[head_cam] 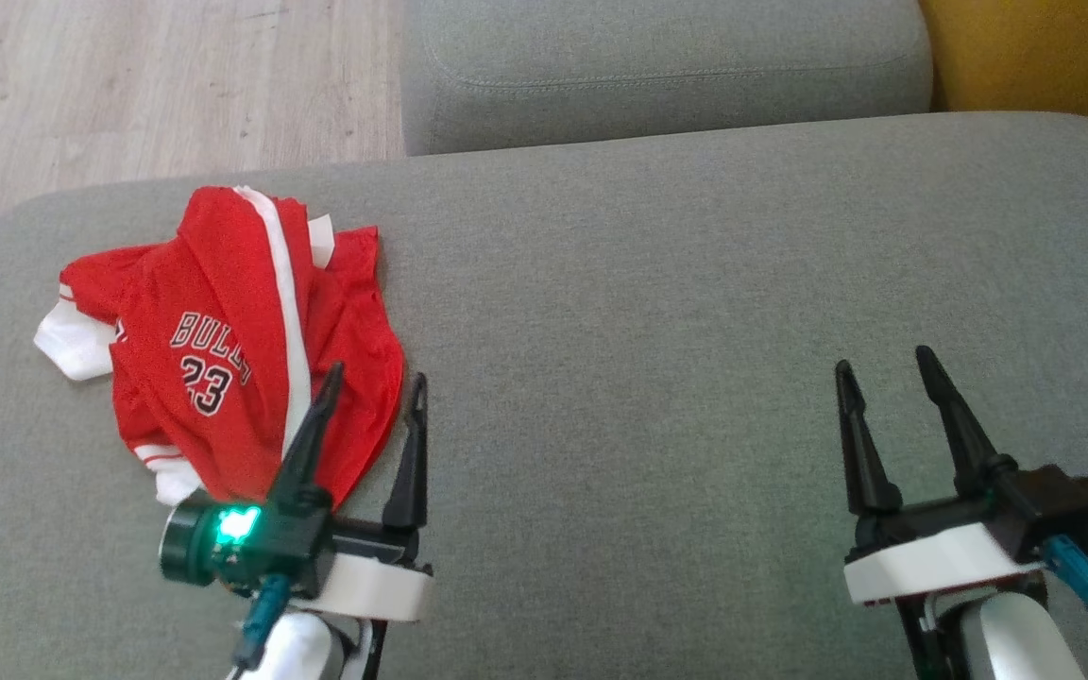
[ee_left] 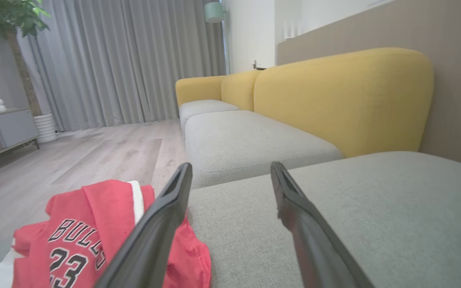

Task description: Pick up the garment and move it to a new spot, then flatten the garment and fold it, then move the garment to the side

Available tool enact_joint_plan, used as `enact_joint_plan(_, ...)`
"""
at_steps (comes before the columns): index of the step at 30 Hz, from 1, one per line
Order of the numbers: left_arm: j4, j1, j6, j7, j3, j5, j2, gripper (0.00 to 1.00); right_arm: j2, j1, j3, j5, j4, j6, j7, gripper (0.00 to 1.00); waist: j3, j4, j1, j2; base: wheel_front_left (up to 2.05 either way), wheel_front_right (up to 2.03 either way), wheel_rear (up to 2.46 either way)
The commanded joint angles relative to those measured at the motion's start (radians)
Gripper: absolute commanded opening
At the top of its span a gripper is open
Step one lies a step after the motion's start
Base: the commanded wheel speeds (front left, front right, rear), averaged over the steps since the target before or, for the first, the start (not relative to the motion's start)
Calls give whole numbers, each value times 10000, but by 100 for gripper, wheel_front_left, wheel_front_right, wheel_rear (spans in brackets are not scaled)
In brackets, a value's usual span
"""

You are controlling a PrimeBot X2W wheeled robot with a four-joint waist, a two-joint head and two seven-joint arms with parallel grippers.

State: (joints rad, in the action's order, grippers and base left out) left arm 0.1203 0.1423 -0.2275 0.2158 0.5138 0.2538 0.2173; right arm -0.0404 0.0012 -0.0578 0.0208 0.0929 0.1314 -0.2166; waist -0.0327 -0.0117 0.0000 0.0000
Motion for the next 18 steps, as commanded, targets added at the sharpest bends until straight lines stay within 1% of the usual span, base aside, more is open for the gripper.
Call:
enact_joint_plan(1,-422,198,-6,179,-454,-60,32,100,-91,-211,-168,28,-263,-7,-170,100,1,8,0,0,0,0,0)
enact_joint_plan(5,-586,-210,288,295,-1066,309,-336,100,-94,-136,-121,727,79,-7,-287,100,27,16,0,0,0,0,0)
enact_joint_plan(9,-343,-482,614,413,-1389,-9,-547,100,-97,-143,-223,1131,366,-7,-405,100,54,11,0,0,0,0,0)
enact_joint_plan(12,95,-596,735,460,-1548,-275,-687,100,-98,-174,-216,1563,603,-7,-452,100,83,6,0,0,0,0,0)
enact_joint_plan(15,416,-599,800,460,-1735,-373,-848,100,-98,-230,-229,1610,731,-7,-452,100,108,-8,0,0,0,0,0)
enact_joint_plan(18,496,-577,968,460,-1877,-467,-964,100,-98,-253,-274,1562,792,-7,-452,100,128,-22,0,0,0,0,0)
